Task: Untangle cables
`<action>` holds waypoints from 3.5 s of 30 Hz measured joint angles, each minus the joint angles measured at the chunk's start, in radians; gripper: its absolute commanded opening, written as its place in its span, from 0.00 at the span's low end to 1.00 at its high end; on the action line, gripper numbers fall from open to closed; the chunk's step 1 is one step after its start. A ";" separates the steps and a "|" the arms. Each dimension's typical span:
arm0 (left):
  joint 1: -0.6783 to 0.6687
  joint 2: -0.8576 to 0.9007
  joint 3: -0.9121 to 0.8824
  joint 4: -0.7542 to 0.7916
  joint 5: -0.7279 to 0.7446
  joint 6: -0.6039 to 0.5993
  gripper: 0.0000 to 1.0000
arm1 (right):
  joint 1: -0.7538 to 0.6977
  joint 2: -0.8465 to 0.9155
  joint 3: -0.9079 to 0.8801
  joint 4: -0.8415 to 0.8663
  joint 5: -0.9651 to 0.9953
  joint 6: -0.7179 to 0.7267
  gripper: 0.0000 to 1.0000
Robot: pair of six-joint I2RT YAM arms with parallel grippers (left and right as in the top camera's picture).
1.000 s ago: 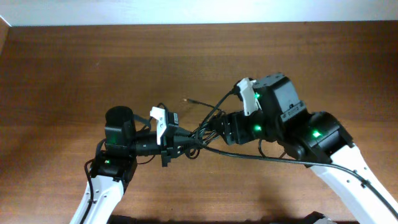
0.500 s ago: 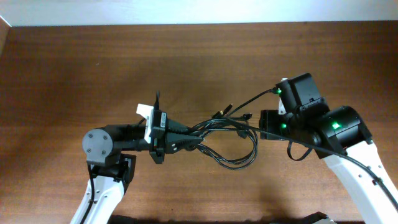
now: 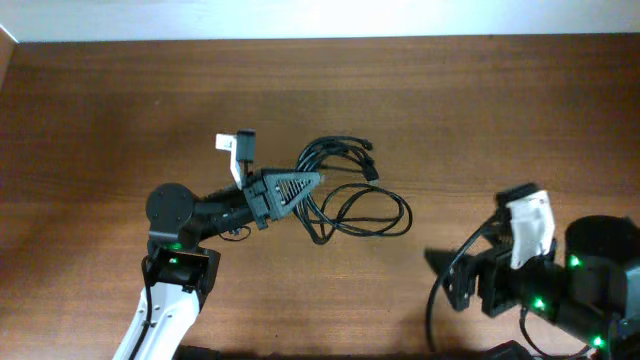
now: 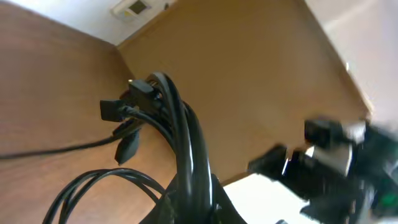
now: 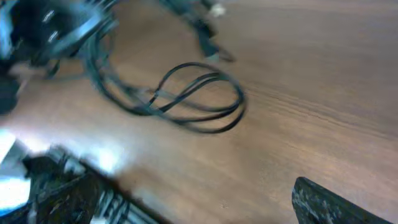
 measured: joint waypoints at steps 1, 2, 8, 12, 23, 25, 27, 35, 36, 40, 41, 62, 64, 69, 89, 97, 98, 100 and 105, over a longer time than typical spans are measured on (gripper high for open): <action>0.000 0.000 0.000 -0.001 -0.018 -0.148 0.00 | 0.000 0.007 0.000 -0.033 -0.057 -0.104 0.99; 0.000 0.000 0.000 -0.002 -0.021 -0.248 0.00 | 0.000 0.014 0.000 -0.045 -0.082 -0.172 0.99; 0.000 0.000 0.000 -0.001 0.109 -0.608 0.00 | 0.000 0.073 0.000 -0.044 -0.198 -0.503 0.99; -0.013 0.000 0.000 -0.001 0.162 -0.671 0.00 | 0.000 0.163 0.000 -0.040 -0.284 -0.626 0.99; -0.037 0.000 0.000 0.000 0.127 -0.805 0.00 | 0.096 0.384 0.001 -0.153 -0.480 -0.840 0.04; -0.038 0.000 0.000 0.000 0.118 -0.809 0.01 | 0.124 0.386 0.001 -0.158 -0.477 -0.844 0.04; -0.039 0.000 0.000 0.000 0.114 -0.805 0.50 | 0.124 0.386 0.001 -0.153 -0.468 -0.837 0.04; -0.039 0.000 0.004 -0.104 0.100 -0.218 0.99 | 0.124 0.387 0.001 -0.135 -0.155 -0.459 0.04; -0.039 -0.004 0.011 -0.196 0.101 -0.108 0.99 | 0.124 0.388 0.001 -0.134 -0.121 -0.409 0.04; -0.039 -0.002 0.018 -0.526 0.100 0.369 0.99 | 0.124 0.391 0.000 -0.039 -0.056 -0.252 0.04; -0.041 -0.002 0.018 -0.573 0.098 0.451 0.99 | 0.124 0.391 0.000 -0.010 -0.059 -0.229 0.04; -0.253 -0.002 0.018 -1.103 -1.154 0.463 0.73 | 0.125 0.391 0.000 0.021 -0.169 -0.174 0.04; -0.252 -0.002 0.018 -1.101 -1.085 0.456 0.99 | 0.125 0.391 0.000 0.021 -0.169 -0.164 0.04; -0.252 -0.002 0.018 -1.100 -0.904 0.452 0.99 | 0.125 0.391 0.000 0.095 -0.153 -0.098 0.04; -0.249 -0.002 0.018 -1.204 -0.568 0.896 0.99 | 0.125 0.620 0.000 0.151 0.280 0.331 0.04; -0.249 -0.002 0.012 -0.900 -0.084 1.146 0.99 | 0.125 0.557 -0.004 0.365 -0.218 0.225 0.04; -0.249 -0.002 0.012 -0.883 -0.081 1.146 0.99 | 0.125 0.554 -0.004 0.388 -0.265 0.214 0.04; -0.249 -0.002 0.012 -0.877 -0.078 1.146 0.99 | 0.125 0.554 -0.004 0.406 -0.335 0.199 0.04; -0.249 -0.002 0.012 -0.880 -0.078 1.146 0.99 | 0.125 0.554 -0.004 0.454 -0.473 0.161 0.04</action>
